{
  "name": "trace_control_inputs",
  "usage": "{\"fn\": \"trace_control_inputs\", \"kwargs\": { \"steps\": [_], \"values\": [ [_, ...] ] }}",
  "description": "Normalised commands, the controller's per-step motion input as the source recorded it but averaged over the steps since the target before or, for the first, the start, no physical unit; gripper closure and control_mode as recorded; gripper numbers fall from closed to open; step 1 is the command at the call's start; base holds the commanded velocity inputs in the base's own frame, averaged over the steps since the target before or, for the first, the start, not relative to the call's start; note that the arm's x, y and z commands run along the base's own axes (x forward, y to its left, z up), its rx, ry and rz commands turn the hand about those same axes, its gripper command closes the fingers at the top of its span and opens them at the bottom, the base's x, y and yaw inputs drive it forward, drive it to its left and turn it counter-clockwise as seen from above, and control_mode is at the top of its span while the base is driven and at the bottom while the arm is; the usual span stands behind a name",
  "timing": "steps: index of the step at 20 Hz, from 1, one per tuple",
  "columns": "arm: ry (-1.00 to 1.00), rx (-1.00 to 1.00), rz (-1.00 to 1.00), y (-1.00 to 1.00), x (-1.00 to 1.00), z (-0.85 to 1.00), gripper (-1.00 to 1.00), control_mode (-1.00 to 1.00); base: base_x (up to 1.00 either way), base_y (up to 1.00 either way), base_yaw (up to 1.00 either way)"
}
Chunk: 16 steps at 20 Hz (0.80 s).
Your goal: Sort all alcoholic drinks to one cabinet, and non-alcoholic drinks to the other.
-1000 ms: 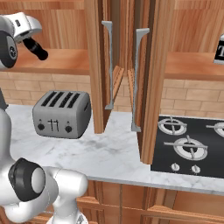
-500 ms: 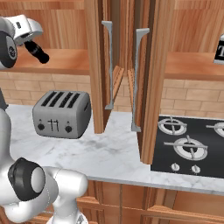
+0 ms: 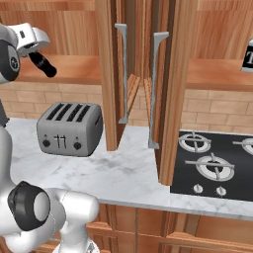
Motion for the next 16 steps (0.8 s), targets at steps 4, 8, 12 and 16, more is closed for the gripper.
{"fn": "trace_control_inputs", "kwargs": {
  "steps": [4,8,12,16],
  "values": [
    [-0.02,0.00,0.01,0.00,0.06,-0.33,1.00,-1.00,0.00,0.00,0.00],
    [-0.04,0.00,0.02,0.00,0.06,-0.20,1.00,-1.00,0.00,0.00,0.00],
    [-0.04,0.00,0.02,0.00,0.12,-0.01,1.00,-1.00,0.00,0.00,0.00],
    [-0.01,0.00,0.02,0.00,0.15,0.00,1.00,-1.00,0.00,0.00,0.00]
  ]
}}
